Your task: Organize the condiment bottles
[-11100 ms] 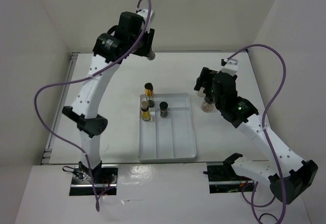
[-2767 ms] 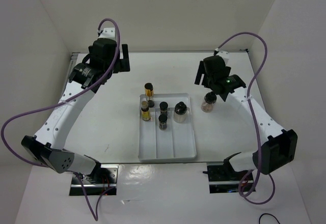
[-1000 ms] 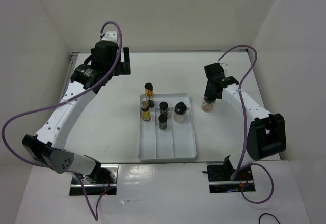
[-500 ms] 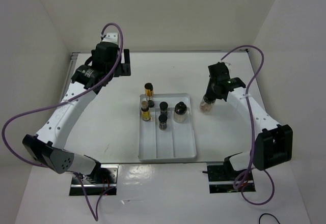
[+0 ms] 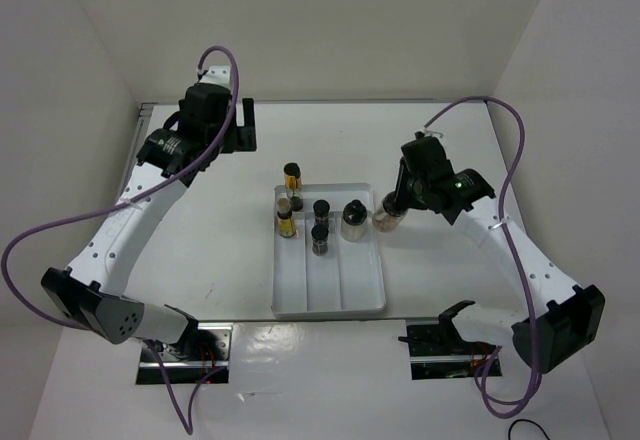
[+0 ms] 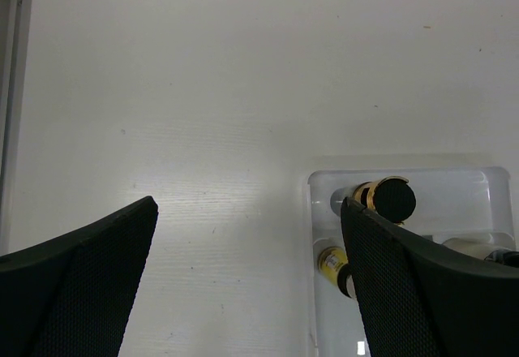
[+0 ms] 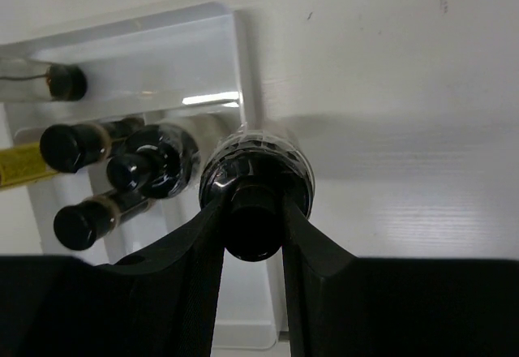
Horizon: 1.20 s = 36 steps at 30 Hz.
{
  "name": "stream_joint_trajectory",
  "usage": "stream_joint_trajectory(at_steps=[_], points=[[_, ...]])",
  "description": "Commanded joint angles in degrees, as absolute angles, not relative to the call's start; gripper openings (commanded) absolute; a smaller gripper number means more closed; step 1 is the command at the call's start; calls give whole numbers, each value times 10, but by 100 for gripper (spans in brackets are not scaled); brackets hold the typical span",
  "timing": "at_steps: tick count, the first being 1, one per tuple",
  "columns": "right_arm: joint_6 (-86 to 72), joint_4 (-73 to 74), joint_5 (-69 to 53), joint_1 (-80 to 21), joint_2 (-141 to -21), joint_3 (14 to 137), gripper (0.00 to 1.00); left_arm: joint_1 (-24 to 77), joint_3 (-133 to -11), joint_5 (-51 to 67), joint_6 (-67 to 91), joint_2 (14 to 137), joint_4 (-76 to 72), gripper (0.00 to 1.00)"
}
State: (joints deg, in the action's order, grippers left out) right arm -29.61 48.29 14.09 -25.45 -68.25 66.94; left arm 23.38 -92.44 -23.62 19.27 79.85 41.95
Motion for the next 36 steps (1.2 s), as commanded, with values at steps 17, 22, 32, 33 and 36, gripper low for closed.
stream_joint_trajectory(at_steps=[17, 22, 32, 33, 36], points=[[-359, 513, 74, -357, -607, 619, 0, 230, -882, -226, 221, 725, 434, 100], [-364, 496, 74, -380, -626, 614, 0, 230, -882, -226, 221, 725, 434, 100], [-364, 450, 90, -409, -667, 608, 0, 230, -888, -231, 221, 736, 429, 100], [-364, 450, 97, -410, -676, 608, 0, 230, -888, -231, 221, 736, 429, 100], [-364, 438, 110, -424, -690, 608, 0, 230, -888, -236, 221, 736, 429, 100]])
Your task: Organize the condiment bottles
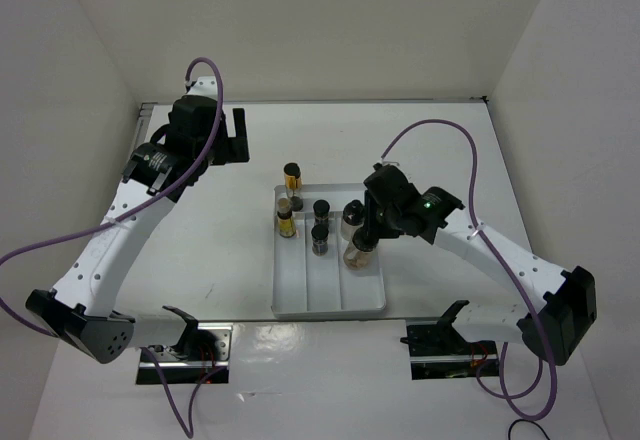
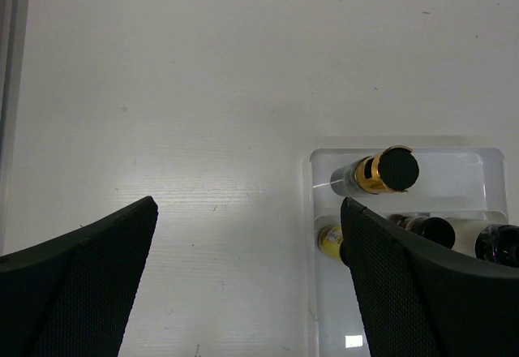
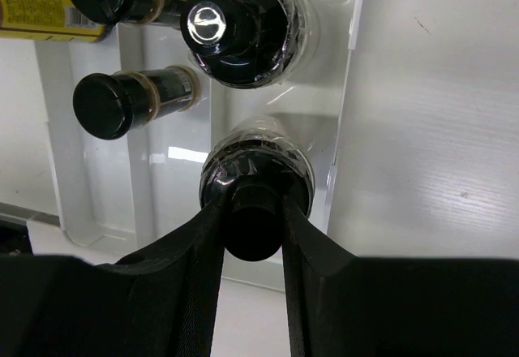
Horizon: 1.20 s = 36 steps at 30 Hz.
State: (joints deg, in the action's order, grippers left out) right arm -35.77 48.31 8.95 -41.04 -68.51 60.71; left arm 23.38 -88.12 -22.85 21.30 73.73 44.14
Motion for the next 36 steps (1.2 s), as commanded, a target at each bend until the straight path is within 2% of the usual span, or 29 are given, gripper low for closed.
stream_joint_trajectory(at_steps=[1, 16, 26, 27, 29, 30, 32, 34, 35, 36], points=[[-364, 438, 110, -431, -699, 608, 0, 230, -893, -236, 221, 741, 429, 100], [-353, 432, 180, -449, -756, 635, 0, 230, -893, -248, 215, 746, 429, 100], [-353, 413, 173, -449, -774, 635, 0, 230, -888, -248, 205, 751, 424, 100], [-353, 413, 173, -449, -781, 640, 4, 230, -888, -248, 205, 751, 424, 100], [-353, 413, 161, -449, -787, 640, 21, 230, -888, -248, 205, 751, 424, 100], [-359, 413, 148, -449, -787, 634, 30, 225, -888, -248, 205, 751, 418, 100], [-359, 413, 142, -449, -787, 628, 54, 225, -888, -248, 205, 757, 418, 100], [-364, 418, 136, -449, -780, 628, 64, 225, -888, -243, 200, 757, 418, 100], [-364, 418, 136, -449, -773, 636, 81, 225, -888, -243, 200, 757, 413, 100], [-369, 427, 136, -449, -773, 642, 86, 225, -888, -237, 200, 757, 413, 100]])
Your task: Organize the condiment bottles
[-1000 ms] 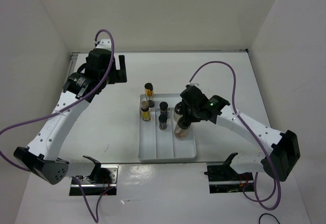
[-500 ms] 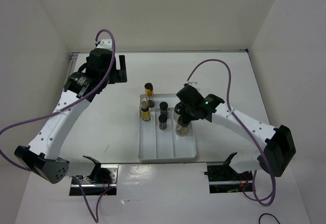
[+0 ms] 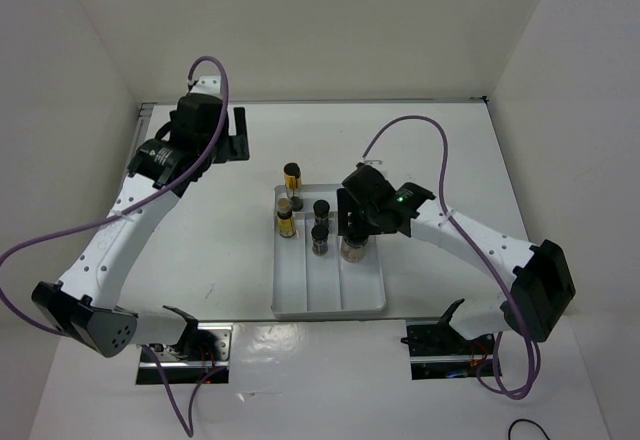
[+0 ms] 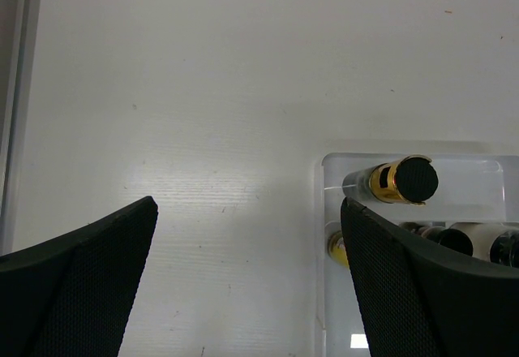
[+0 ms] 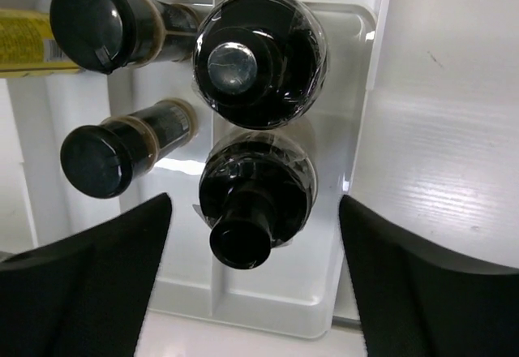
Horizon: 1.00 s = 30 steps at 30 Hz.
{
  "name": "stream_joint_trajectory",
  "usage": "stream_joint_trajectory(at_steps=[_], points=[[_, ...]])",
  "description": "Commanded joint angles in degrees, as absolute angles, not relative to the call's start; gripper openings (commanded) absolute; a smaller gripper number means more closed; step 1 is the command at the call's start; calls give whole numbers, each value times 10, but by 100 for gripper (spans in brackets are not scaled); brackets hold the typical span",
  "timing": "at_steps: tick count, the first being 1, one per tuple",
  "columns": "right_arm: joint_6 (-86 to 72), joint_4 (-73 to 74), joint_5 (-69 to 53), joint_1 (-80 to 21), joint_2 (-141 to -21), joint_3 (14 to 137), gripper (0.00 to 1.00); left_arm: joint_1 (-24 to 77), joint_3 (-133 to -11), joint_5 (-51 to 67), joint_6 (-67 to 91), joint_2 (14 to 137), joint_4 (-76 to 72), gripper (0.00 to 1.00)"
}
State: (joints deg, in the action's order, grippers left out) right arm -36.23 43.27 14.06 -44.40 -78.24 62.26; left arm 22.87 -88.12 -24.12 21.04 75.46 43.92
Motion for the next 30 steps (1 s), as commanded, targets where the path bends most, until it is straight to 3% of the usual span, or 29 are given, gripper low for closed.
stream_joint_trajectory(at_steps=[1, 2, 15, 23, 30], points=[[-369, 432, 136, -449, -768, 648, 90, 225, -888, -237, 200, 757, 407, 100], [-369, 439, 136, -449, -768, 659, 98, 225, -888, -237, 200, 757, 407, 100], [-305, 462, 214, -425, -775, 822, 98, 214, -897, -227, 211, 789, 381, 100], [-225, 377, 271, -293, -818, 918, 98, 149, -909, -104, 221, 818, 332, 100], [-191, 325, 196, -133, -835, 911, 98, 76, -968, -44, 209, 872, 333, 100]])
